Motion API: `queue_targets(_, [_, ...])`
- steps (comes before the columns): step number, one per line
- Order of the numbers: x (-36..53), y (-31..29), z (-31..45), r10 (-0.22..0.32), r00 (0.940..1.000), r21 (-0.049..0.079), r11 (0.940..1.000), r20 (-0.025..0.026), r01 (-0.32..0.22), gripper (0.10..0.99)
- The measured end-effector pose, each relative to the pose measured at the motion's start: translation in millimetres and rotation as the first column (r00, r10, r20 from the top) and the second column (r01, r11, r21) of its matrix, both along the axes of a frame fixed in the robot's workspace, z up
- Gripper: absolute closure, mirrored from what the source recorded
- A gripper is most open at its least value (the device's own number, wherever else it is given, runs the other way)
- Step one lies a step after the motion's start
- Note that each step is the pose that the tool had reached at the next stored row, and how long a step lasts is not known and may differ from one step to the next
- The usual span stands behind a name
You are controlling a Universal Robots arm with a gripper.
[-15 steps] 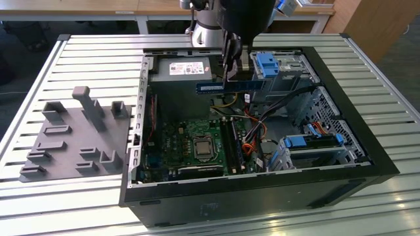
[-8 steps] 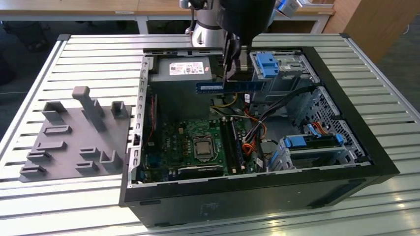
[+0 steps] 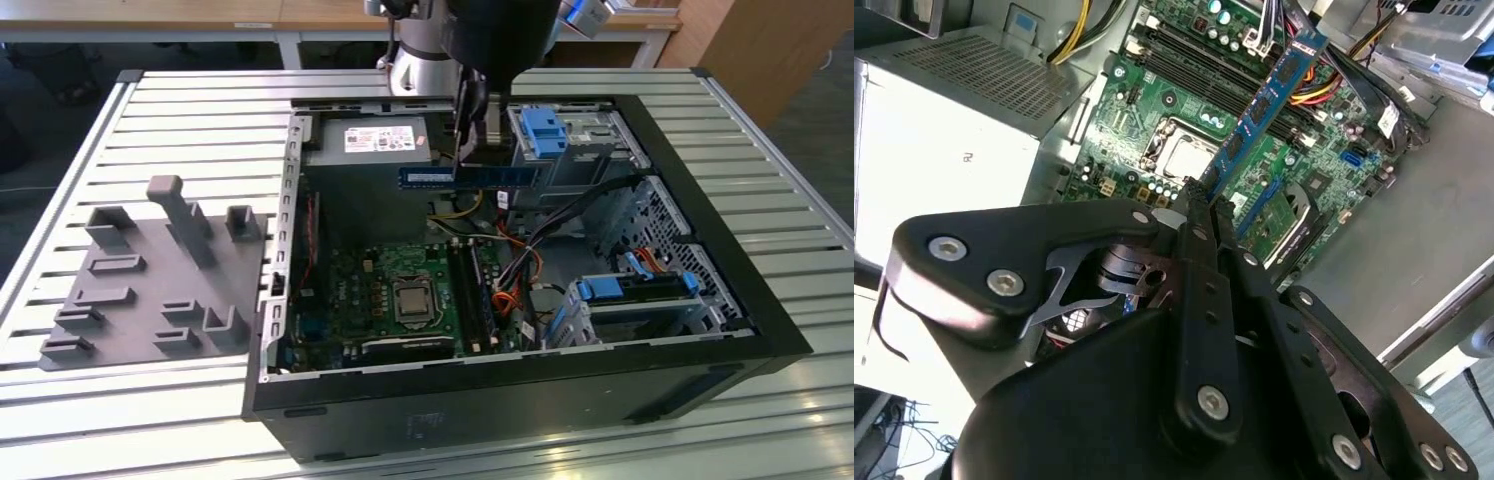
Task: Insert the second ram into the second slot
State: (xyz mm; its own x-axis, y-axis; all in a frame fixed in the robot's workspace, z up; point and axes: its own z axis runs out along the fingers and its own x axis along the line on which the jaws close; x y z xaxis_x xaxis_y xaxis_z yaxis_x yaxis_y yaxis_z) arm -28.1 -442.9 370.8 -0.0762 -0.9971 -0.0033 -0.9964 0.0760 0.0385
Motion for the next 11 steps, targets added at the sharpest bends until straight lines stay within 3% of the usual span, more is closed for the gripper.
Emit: queue_targets(11, [0.0,0.0,-0.3,-0.026,0.9997,0.0,0.9997,0.0,0.026,0.949])
